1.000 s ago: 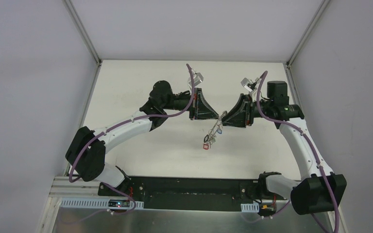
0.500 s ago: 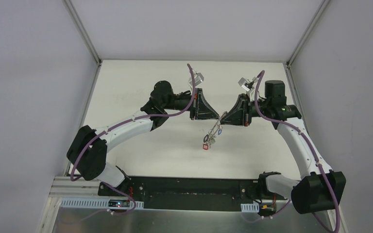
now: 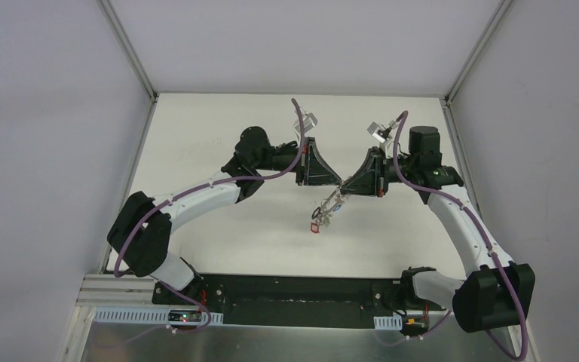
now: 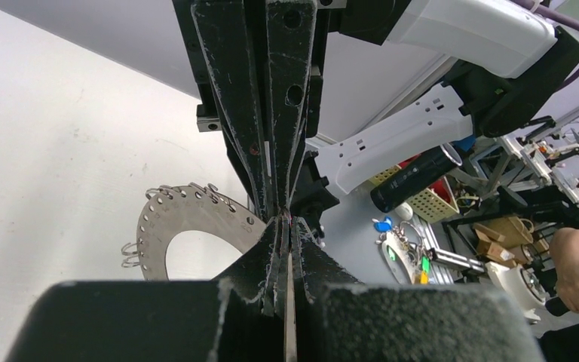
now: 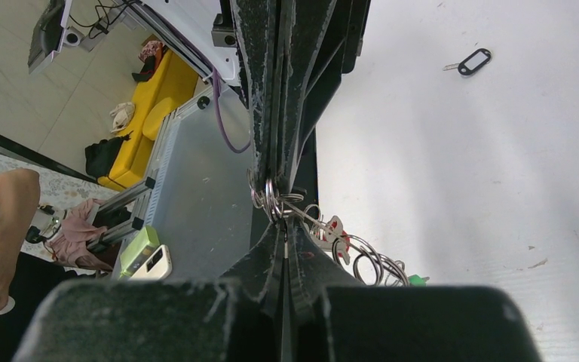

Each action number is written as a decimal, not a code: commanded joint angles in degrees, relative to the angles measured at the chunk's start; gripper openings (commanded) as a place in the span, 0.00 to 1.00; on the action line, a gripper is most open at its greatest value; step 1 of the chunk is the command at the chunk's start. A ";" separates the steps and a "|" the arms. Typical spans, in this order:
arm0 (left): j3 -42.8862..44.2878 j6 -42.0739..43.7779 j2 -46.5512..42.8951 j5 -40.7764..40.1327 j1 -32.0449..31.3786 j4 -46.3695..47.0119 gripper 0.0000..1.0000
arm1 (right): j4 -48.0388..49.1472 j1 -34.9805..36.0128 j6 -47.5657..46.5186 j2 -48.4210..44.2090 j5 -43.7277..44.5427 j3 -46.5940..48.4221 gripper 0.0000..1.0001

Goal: Put the keys on the keyring

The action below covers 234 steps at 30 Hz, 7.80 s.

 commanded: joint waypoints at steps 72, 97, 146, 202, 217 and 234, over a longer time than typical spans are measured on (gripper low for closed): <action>-5.49 -6.83 -1.65 -2.17 -0.85 17.42 0.00 | 17.26 -0.40 13.99 -0.25 1.28 3.69 0.00; -2.93 19.53 -6.27 1.04 1.83 -12.77 0.00 | -8.59 -0.40 -10.34 -2.11 12.76 4.80 0.00; 13.40 53.80 -3.81 -37.34 10.22 -75.21 0.84 | -11.37 -7.36 -30.43 2.43 63.63 -9.24 0.00; 17.96 51.10 -4.60 -37.32 12.09 -91.61 0.97 | -22.64 1.22 -23.86 6.77 60.87 -1.21 0.65; 16.46 52.32 -5.13 -46.03 12.33 -90.07 0.98 | -13.23 4.37 -16.65 11.20 55.42 -0.61 0.64; 13.75 48.65 -8.62 -42.58 20.28 -87.64 0.97 | -2.35 13.51 -18.40 26.73 65.37 3.84 0.40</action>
